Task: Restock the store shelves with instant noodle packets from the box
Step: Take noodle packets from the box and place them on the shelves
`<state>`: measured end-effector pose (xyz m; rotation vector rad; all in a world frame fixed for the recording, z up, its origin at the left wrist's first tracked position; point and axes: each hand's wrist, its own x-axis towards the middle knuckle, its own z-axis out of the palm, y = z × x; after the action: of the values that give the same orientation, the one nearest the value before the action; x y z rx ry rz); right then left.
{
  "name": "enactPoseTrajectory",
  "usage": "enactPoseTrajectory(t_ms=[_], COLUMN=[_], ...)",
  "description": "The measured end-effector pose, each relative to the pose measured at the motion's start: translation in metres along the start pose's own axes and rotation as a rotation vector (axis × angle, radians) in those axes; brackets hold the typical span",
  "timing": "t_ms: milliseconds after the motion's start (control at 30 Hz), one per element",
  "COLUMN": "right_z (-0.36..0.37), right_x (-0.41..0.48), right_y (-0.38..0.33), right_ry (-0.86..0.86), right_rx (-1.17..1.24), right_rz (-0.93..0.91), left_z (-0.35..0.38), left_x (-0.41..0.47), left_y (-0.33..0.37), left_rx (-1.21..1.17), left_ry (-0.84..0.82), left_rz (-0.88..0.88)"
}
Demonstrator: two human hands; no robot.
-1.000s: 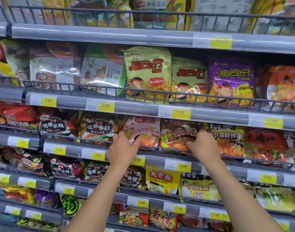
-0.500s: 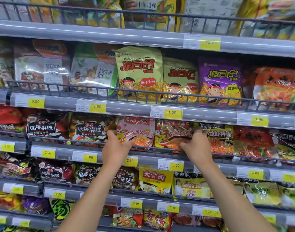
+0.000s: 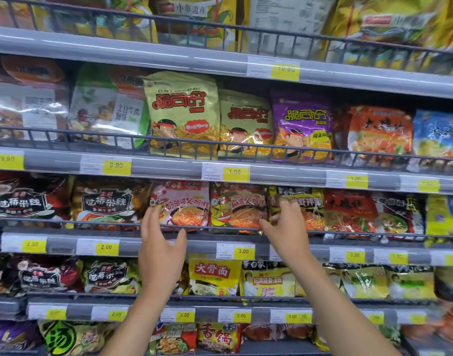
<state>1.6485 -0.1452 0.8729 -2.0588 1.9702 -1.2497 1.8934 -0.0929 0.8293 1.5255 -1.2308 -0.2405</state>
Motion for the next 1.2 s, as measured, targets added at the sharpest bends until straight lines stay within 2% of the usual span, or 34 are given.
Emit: enactPoseTrajectory(t_ms=[200, 400, 533, 667, 767, 1000, 1200], right_z=[-0.03, -0.078, -0.117, -0.14, -0.149, -0.155, -0.159], right_x=[-0.009, 0.002, 0.018, 0.041, 0.055, 0.078, 0.081], right_y=[0.048, 0.119, 0.168, 0.2, 0.211, 0.22, 0.228], right_ry=[0.048, 0.097, 0.104, -0.01, -0.147, -0.298, -0.341], right_rx=[0.01, -0.25, -0.369, -0.4, -0.339, -0.238, -0.187], right_rz=[0.01, 0.176, 0.239, 0.348, 0.387, 0.332, 0.298], left_z=[0.047, 0.11, 0.146, 0.157, 0.161, 0.175, 0.179], left_x=[-0.035, -0.039, -0.034, -0.04, -0.041, -0.034, -0.038], left_y=[0.035, 0.088, 0.115, 0.135, 0.144, 0.154, 0.164], left_rx=[0.184, 0.177, 0.379, 0.575, 0.567, 0.46, 0.416], left_ry=[-0.091, -0.214, -0.242, -0.179, -0.174, -0.269, -0.281], left_rz=[0.304, 0.397, 0.344, 0.26, 0.138, -0.096, -0.166])
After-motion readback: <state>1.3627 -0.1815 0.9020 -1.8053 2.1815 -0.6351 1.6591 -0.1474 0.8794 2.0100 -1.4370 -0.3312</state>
